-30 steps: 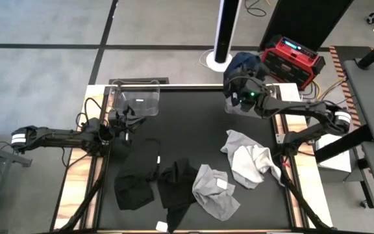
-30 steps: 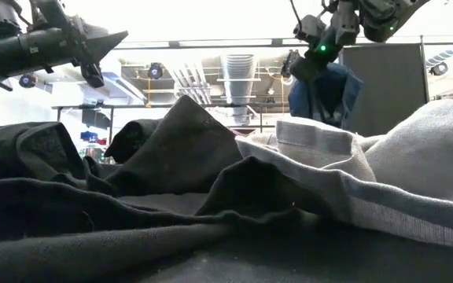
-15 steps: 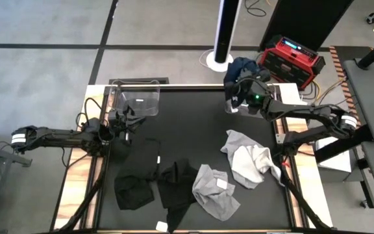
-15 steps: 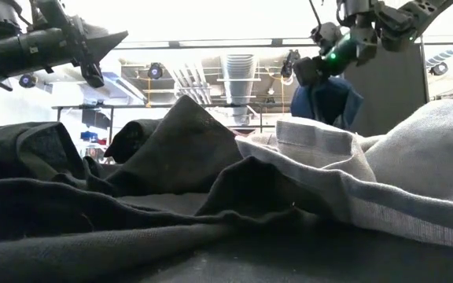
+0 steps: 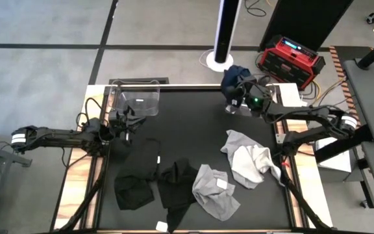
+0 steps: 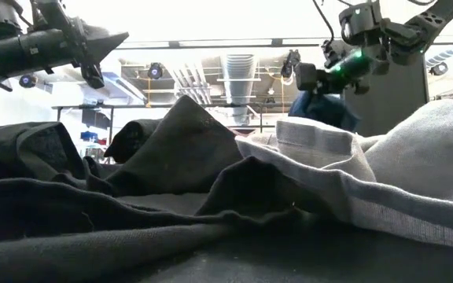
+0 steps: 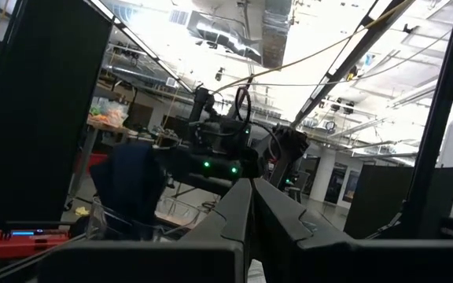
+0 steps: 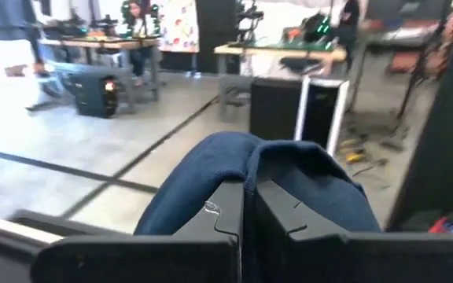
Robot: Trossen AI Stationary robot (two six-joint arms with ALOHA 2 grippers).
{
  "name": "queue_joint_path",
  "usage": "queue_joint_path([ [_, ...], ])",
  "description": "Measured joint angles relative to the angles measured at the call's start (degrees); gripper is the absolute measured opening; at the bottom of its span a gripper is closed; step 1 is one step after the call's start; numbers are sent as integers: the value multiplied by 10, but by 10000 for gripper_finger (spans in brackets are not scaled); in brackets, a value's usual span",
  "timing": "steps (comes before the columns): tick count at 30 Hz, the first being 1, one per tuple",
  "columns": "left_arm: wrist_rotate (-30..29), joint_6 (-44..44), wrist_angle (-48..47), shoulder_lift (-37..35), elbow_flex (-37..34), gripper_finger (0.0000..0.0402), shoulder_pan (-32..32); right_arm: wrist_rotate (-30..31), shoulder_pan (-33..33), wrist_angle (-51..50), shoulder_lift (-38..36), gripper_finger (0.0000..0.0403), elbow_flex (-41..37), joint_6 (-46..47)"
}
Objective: Sort towels by color in basket
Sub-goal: Put the blue towel into the right transparent bin
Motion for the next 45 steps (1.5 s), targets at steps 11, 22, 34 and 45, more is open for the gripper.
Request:
queue_joint_path([
  [11, 1, 0, -4, 1, 0, 0, 0, -69, -1, 32, 0, 9, -54, 132],
  [22, 1, 0, -7, 1, 0, 0, 0, -69, 7, 9, 0, 9, -85, 165],
  [34, 1, 2, -9, 1, 0, 0, 0, -68, 15, -126, -1, 9, -74, 189],
  [45, 0, 2, -9, 1, 0, 0, 0, -22, 20, -283, -1, 9, -17, 192],
])
